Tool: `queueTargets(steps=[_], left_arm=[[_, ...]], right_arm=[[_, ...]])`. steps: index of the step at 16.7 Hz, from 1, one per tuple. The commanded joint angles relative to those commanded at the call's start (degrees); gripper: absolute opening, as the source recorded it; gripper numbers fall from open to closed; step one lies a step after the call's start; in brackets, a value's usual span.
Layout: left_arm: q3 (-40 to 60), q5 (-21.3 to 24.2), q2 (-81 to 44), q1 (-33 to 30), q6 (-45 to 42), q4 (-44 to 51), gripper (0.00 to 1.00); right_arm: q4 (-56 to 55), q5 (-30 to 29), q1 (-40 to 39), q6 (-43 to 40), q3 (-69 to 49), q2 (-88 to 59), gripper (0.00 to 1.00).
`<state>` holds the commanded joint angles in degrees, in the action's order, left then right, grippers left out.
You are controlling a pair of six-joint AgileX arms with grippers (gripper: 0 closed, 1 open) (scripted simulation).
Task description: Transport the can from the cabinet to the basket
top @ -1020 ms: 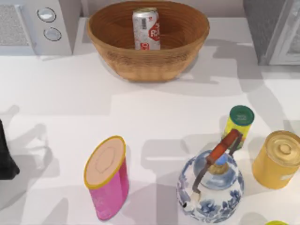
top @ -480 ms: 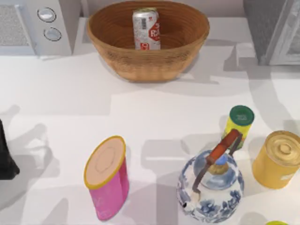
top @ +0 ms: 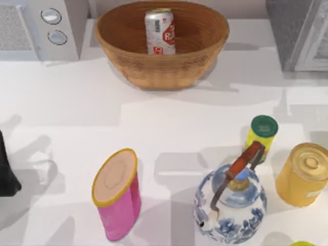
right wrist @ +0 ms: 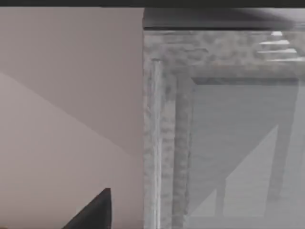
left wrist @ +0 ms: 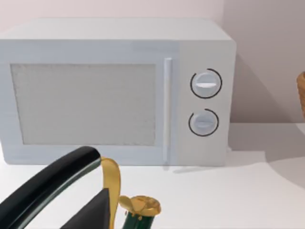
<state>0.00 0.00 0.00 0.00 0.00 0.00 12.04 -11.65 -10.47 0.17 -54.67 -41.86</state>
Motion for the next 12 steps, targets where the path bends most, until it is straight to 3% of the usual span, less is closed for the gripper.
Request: queueTargets(steps=[7, 12], left_arm=[[0.0, 0.0, 0.0, 0.0, 0.0, 0.0, 1.0], [0.0, 0.0, 0.0, 0.0, 0.0, 0.0, 1.0]], right_arm=[[-7.8, 7.5, 6.8, -0.1, 37.2, 27.2, 1.0], [-11.5, 11.1, 10.0, -0.1, 52.7, 40.0, 1.0]])
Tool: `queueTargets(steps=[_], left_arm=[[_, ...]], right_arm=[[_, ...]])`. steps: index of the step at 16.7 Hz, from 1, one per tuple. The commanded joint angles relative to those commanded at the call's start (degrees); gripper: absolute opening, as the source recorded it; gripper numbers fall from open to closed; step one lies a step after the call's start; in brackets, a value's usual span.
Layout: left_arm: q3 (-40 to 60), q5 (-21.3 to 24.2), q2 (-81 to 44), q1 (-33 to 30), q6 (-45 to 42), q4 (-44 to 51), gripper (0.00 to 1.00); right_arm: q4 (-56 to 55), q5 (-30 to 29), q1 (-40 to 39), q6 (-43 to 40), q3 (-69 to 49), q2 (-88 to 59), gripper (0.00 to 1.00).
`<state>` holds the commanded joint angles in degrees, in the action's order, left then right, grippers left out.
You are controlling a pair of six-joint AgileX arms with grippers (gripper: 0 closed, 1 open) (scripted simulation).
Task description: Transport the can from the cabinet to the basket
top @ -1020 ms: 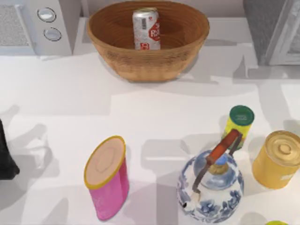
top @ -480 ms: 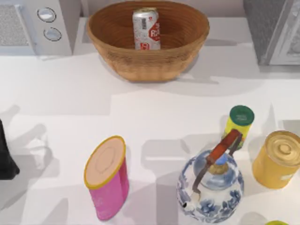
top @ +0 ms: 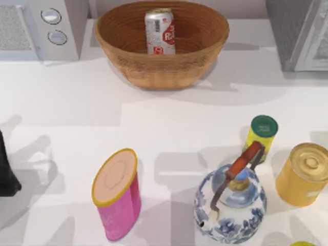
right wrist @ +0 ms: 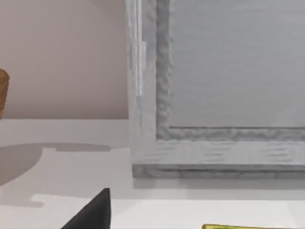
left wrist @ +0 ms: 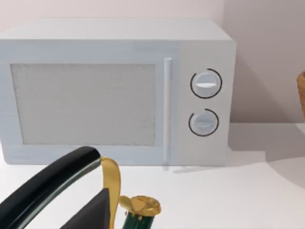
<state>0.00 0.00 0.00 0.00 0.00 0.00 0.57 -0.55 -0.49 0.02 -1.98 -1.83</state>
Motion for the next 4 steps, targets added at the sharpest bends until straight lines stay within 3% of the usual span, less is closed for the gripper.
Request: queueTargets(steps=[4], left_arm=[[0.0, 0.0, 0.0, 0.0, 0.0, 0.0, 1.0]], right_arm=[[-0.6, 0.5, 0.5, 0.0, 2.0, 1.8, 1.0]])
